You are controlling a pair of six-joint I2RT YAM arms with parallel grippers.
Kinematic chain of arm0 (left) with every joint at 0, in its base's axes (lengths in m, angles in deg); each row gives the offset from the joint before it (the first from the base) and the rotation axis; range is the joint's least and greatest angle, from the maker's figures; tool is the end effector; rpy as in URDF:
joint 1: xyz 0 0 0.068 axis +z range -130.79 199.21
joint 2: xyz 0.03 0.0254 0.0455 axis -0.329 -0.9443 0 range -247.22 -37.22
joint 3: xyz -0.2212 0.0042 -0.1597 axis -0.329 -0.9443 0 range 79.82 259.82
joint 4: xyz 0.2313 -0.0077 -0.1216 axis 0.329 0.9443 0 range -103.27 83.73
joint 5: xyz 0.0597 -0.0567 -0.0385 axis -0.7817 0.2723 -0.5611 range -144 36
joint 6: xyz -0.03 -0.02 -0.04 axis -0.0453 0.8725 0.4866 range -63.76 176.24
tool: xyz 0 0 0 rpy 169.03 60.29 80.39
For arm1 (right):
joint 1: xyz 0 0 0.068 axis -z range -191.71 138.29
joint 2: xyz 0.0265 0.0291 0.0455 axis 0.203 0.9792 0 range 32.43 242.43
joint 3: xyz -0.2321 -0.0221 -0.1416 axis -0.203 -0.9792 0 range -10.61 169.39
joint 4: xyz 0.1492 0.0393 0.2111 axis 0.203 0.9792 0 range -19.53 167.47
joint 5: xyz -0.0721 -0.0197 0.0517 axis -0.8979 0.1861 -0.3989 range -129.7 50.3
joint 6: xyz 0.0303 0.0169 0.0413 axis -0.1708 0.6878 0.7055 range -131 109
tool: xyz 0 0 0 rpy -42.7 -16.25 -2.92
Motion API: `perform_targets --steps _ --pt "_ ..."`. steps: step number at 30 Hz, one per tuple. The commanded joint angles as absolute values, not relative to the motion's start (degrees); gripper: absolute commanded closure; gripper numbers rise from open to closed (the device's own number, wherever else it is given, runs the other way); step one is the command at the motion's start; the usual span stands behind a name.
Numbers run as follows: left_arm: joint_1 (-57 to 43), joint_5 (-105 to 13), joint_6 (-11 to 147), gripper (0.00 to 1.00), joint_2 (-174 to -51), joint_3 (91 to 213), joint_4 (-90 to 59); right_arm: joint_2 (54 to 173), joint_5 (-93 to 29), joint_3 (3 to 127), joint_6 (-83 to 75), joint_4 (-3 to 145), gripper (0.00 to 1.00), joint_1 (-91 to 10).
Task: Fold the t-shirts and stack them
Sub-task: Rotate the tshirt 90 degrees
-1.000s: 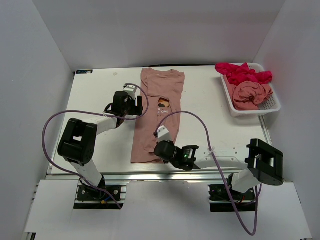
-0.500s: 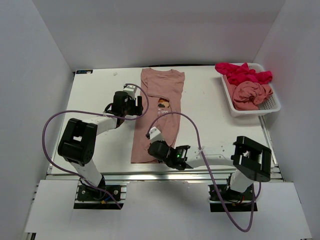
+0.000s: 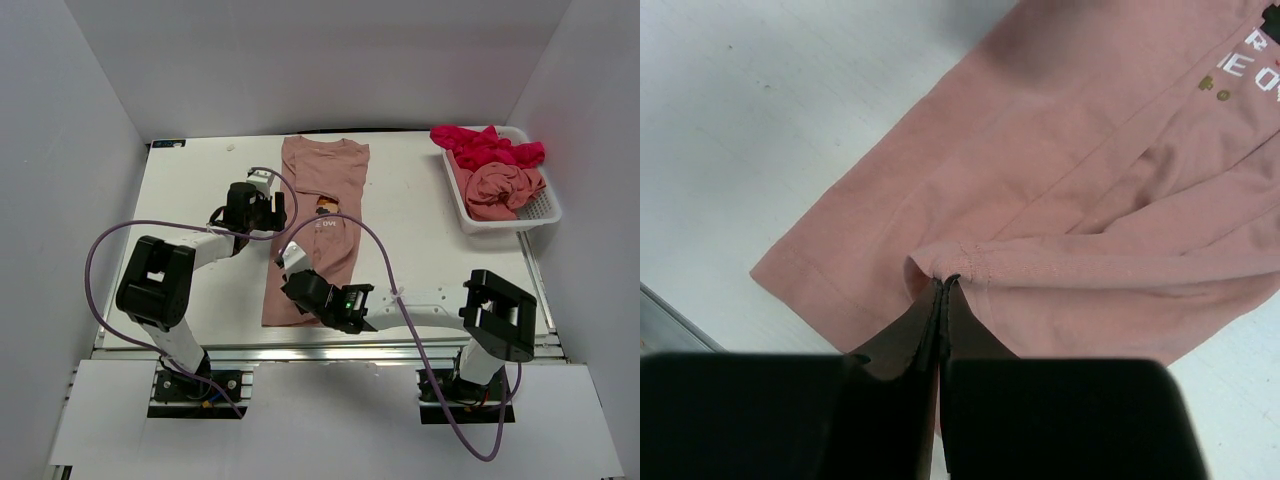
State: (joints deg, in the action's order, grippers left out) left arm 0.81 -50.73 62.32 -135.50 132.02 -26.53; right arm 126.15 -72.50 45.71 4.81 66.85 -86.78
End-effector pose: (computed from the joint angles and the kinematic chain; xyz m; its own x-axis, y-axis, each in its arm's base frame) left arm 0.3440 -0.1166 0.1807 -0.5496 0.0713 -0.8324 0.3040 0.9451 -0.1198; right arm 0.1100 0.3376 0.2180 -0.3275 -0.3395 -0.8818 -0.6308 0.7734 -0.0634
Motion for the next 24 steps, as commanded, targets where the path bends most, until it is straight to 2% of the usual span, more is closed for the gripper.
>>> perform_targets --steps 1,3,4,5,6,8,9,11,12,24 --pt "0.8 -49.9 63.0 0.17 -135.6 134.1 -26.2 125.2 -72.3 48.8 3.1 64.8 1.0 -86.6" --pt "0.9 -49.9 63.0 0.17 -135.4 134.1 -26.1 126.8 -71.1 49.8 2.9 65.5 1.0 -86.5" --pt "0.8 -49.9 63.0 0.17 -135.3 134.1 -26.0 127.6 -70.5 50.4 3.0 66.6 0.91 -86.5" --pt "0.8 -49.9 62.9 0.17 -135.2 134.1 -26.1 128.8 -69.9 51.0 3.5 67.5 0.74 -86.5" --pt "0.9 -49.9 62.9 0.17 -135.1 134.2 -26.1 129.2 -69.4 51.0 3.5 67.7 0.53 -86.5" --pt "0.9 -50.1 62.9 0.17 -135.1 134.1 -26.0 128.9 -69.6 50.5 4.3 68.4 0.41 -86.6" --pt "0.9 -50.0 62.9 0.17 -135.2 134.2 -26.0 128.6 -69.7 49.4 5.0 68.4 0.32 -86.6" --pt "0.8 -50.1 62.8 0.17 -135.2 134.1 -26.1 126.5 -70.2 48.5 5.6 68.7 0.25 -86.6" --pt "0.8 -50.1 62.9 0.17 -135.3 134.1 -26.1 125.9 -70.4 47.9 5.6 68.9 0.18 -86.6" --pt "0.8 -49.5 63.3 0.17 -136.1 137.0 -24.9 116.8 -85.7 43.5 19.2 90.1 0.17 -86.6"
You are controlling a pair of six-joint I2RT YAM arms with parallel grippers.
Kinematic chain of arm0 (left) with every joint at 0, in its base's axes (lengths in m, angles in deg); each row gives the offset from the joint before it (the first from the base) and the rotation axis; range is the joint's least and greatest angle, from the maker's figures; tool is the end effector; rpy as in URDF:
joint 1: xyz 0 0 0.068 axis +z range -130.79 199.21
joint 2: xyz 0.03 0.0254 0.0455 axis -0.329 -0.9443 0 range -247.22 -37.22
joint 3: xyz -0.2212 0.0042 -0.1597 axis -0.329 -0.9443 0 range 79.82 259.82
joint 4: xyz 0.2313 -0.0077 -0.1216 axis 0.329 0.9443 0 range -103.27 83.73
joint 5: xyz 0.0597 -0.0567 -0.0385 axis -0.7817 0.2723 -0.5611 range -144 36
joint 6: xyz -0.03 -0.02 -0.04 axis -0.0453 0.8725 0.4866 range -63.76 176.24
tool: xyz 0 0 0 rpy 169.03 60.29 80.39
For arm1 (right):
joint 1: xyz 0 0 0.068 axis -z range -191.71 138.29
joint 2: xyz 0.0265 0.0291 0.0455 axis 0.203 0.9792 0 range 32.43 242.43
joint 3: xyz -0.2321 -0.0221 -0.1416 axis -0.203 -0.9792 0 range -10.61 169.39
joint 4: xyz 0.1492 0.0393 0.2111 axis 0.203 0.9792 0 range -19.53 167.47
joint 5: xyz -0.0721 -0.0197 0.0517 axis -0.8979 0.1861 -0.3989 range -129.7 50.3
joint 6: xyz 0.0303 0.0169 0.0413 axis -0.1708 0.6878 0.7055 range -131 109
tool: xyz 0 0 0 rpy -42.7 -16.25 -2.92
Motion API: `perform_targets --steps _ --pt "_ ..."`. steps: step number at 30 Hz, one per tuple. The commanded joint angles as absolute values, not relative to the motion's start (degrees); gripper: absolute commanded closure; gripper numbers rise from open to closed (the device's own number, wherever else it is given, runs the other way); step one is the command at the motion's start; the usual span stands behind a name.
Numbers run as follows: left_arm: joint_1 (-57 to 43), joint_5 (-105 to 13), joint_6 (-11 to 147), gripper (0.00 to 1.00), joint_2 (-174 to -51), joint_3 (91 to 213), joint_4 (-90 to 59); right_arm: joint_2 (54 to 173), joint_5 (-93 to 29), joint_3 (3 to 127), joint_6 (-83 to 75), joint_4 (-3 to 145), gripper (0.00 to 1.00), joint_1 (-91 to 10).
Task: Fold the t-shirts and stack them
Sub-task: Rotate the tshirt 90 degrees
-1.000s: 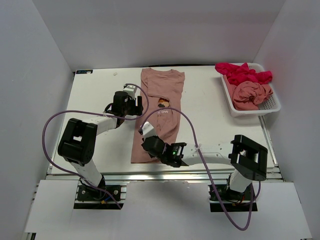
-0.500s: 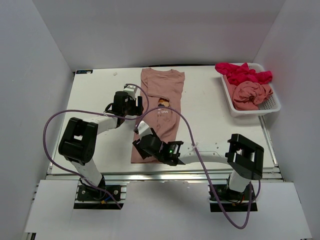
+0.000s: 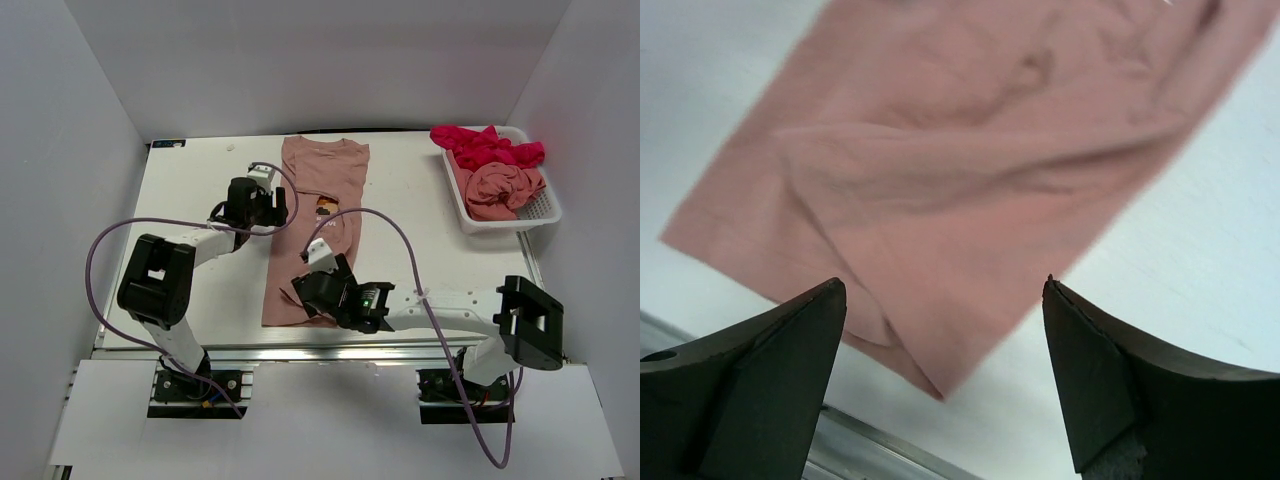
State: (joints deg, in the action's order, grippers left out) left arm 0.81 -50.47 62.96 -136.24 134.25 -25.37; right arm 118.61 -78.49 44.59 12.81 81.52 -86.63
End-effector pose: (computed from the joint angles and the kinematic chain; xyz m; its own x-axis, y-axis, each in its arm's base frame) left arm 0.3507 -0.1190 0.1863 -0.5488 0.0594 -0.8338 0.3021 0.9442 -0.1316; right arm 0.1046 0.3020 0.2341 -0.4144 -0.3283 -0.8488 -0.5074 0.8576 -0.0839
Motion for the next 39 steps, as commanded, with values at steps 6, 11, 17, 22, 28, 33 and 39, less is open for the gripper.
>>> perform_targets --steps 6,11,17,22,28,33,39 --pt "0.8 -46.8 65.7 0.17 -139.4 140.2 -25.1 120.7 -86.7 43.7 24.9 95.2 0.17 -86.6" --pt "0.9 -44.3 64.4 0.17 -138.6 139.8 -20.0 122.3 -83.7 42.2 25.4 92.4 0.18 -86.6" --pt "0.8 -43.4 59.6 0.17 -131.7 138.2 -10.6 120.9 -80.3 38.4 25.0 88.3 0.21 -86.6" --pt "0.8 -44.6 59.8 0.17 -130.9 139.7 -9.0 118.7 -79.2 37.6 27.1 89.5 0.23 -87.6" --pt "0.9 -44.9 60.9 0.17 -133.2 140.3 -10.1 115.0 -79.6 37.0 30.3 92.4 0.23 -90.0" --pt "0.8 -45.6 61.2 0.17 -135.5 139.3 -10.6 116.1 -80.9 38.3 33.0 94.5 0.23 -92.9" --pt "0.8 -46.1 63.2 0.17 -135.2 137.1 -15.7 123.2 -81.9 39.6 36.1 94.4 0.23 -96.1"
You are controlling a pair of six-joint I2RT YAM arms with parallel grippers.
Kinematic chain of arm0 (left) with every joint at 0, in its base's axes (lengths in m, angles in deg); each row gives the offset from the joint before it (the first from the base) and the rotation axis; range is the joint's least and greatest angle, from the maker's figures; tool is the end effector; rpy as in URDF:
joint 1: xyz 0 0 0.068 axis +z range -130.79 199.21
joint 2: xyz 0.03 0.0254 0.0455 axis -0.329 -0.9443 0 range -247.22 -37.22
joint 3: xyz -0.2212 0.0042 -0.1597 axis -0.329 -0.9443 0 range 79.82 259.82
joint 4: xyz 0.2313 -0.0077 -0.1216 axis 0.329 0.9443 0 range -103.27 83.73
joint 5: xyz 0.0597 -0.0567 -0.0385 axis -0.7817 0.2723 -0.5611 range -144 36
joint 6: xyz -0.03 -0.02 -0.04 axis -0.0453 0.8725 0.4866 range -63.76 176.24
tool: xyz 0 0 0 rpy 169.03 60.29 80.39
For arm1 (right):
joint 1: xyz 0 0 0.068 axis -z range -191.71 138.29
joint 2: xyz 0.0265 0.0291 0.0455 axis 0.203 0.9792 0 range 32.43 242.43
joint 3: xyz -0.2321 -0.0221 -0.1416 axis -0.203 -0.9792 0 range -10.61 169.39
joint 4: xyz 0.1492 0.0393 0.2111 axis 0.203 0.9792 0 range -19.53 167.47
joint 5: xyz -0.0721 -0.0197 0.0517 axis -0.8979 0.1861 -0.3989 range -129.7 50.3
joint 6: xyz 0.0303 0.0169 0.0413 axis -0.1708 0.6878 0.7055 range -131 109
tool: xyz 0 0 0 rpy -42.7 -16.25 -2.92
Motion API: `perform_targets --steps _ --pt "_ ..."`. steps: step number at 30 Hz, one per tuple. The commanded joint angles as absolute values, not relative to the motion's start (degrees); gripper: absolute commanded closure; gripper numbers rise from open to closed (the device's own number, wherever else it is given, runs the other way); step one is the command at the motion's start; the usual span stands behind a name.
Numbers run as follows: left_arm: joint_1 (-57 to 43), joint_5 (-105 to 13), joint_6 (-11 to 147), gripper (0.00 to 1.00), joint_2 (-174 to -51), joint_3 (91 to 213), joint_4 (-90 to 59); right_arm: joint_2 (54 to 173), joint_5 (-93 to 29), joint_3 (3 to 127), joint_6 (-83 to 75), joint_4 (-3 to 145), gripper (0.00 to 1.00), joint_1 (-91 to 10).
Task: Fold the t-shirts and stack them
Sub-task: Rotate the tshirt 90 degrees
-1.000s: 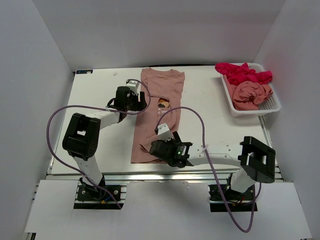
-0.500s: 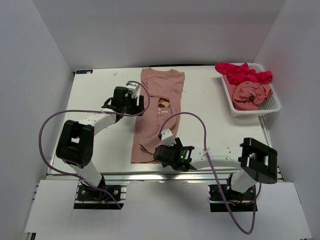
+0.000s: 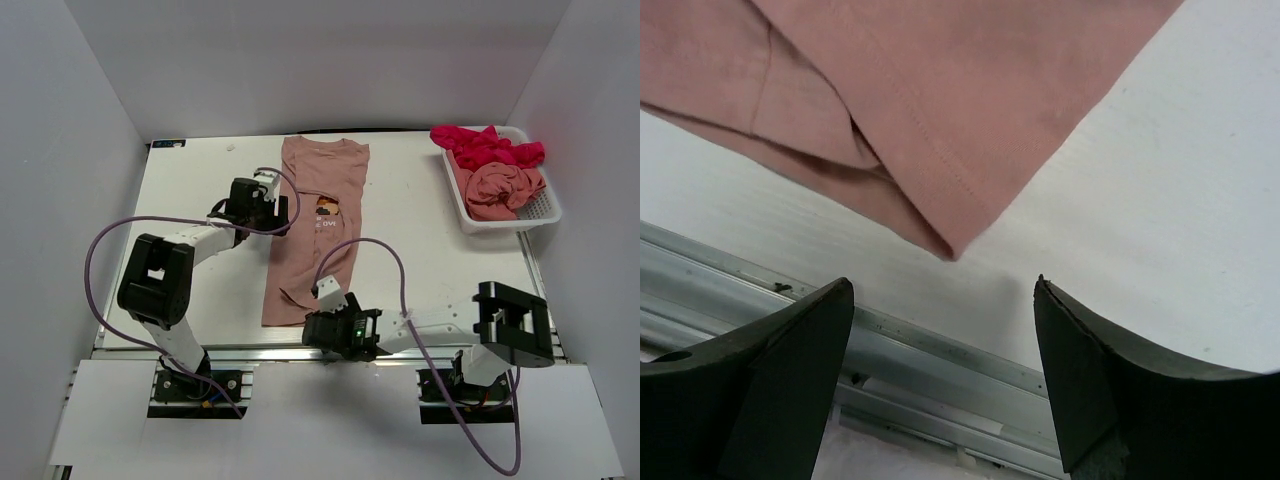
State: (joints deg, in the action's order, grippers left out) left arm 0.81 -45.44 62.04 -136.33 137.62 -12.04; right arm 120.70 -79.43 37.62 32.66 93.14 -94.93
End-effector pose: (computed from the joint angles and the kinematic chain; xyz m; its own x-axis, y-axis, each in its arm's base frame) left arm 0.3455 -0.1205 0.1839 -0.6803 0.1209 -0.7229 0.3492 0.9207 -0.1746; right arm 0.0563 0.2799 0.1756 -0.5793 -0.3749 -0.7238 -0.4550 0.8855 -0.0945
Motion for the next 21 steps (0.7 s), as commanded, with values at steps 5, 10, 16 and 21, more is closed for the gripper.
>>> perform_targets --steps 5,10,16,21 --pt "0.8 -47.0 62.7 0.17 -135.6 136.2 -19.9 127.4 -83.3 41.0 38.0 93.6 0.23 -97.3" --pt "0.9 -45.7 63.3 0.17 -136.8 135.8 -21.3 128.1 -85.4 43.2 36.9 93.7 0.22 -97.8" --pt "0.8 -46.1 62.9 0.17 -136.8 134.0 -23.2 127.3 -89.9 46.5 36.0 97.6 0.22 -98.2" --pt "0.8 -47.3 62.0 0.17 -136.3 130.9 -26.3 125.8 -93.6 45.5 34.4 97.0 0.21 -98.1"
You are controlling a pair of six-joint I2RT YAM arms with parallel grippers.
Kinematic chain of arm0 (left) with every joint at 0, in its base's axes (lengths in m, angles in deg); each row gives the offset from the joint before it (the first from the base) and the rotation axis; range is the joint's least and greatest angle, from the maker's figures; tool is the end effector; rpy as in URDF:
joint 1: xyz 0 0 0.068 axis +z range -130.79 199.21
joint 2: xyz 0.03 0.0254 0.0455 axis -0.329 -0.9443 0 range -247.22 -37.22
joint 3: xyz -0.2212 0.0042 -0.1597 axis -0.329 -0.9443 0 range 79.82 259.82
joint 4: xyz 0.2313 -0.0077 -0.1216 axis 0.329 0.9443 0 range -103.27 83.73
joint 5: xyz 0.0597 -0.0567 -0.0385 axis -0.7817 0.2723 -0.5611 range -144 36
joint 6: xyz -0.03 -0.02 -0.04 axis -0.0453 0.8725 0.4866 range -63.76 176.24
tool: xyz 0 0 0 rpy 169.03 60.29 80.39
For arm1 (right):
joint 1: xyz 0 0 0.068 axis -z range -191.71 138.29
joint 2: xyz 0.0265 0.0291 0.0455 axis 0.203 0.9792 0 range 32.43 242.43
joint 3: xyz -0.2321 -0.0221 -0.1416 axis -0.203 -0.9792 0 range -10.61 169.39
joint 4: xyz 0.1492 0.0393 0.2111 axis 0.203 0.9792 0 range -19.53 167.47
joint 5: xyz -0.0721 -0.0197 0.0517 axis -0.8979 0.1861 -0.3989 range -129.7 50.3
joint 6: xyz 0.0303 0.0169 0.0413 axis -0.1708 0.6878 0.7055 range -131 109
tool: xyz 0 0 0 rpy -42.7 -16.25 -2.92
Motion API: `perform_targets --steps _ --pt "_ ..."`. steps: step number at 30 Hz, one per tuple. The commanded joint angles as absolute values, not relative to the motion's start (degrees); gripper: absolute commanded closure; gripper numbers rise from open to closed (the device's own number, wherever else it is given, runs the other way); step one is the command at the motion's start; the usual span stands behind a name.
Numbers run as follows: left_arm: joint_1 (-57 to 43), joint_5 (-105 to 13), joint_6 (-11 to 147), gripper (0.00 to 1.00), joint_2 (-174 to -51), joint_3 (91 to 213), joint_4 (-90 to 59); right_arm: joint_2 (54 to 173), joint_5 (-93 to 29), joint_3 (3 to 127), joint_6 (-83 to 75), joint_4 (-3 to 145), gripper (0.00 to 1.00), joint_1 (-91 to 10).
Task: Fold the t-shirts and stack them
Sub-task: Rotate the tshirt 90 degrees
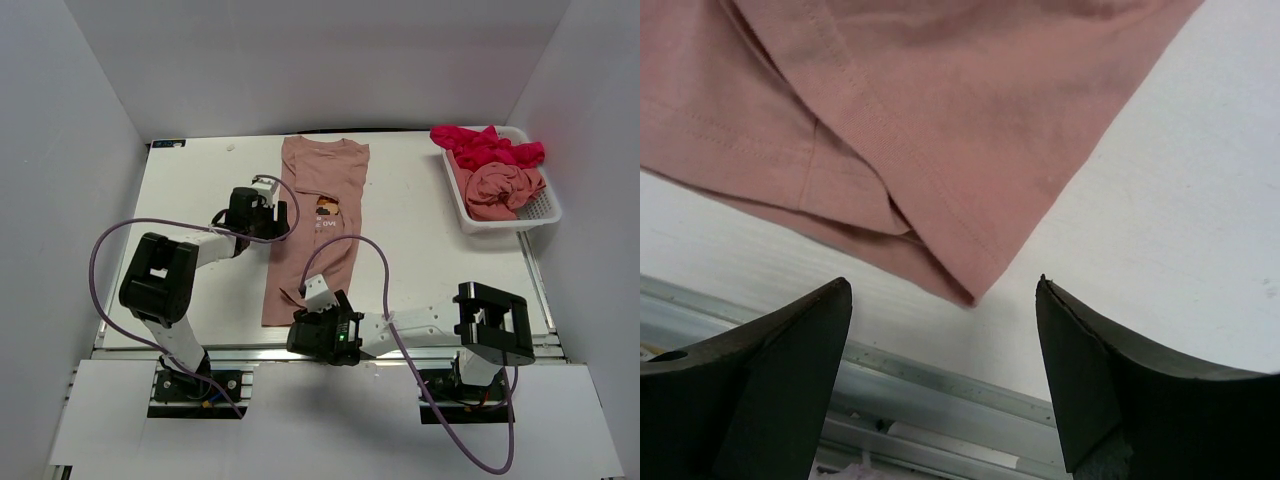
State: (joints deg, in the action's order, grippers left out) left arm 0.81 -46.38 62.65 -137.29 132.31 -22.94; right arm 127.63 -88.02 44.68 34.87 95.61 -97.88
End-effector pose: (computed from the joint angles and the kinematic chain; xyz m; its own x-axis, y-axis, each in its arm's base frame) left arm 0.3419 -0.1187 0.1661 -0.6254 0.0914 -0.7750 0.3444 0.9235 -0.1691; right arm 0.0474 0.3090 0.1767 -0.5033 -0.3725 -0.7797 -0.4038 0.8991 -0.1689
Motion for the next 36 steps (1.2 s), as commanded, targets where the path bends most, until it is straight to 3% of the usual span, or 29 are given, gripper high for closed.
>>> perform_targets --steps 1,36 --pt "0.9 -47.6 61.9 0.17 -136.4 130.7 -26.5 126.1 -94.1 45.5 34.4 97.3 0.21 -98.0" --pt "0.9 -47.6 61.9 0.17 -137.9 132.1 -27.2 133.6 -96.4 46.4 34.3 98.9 0.21 -95.5"
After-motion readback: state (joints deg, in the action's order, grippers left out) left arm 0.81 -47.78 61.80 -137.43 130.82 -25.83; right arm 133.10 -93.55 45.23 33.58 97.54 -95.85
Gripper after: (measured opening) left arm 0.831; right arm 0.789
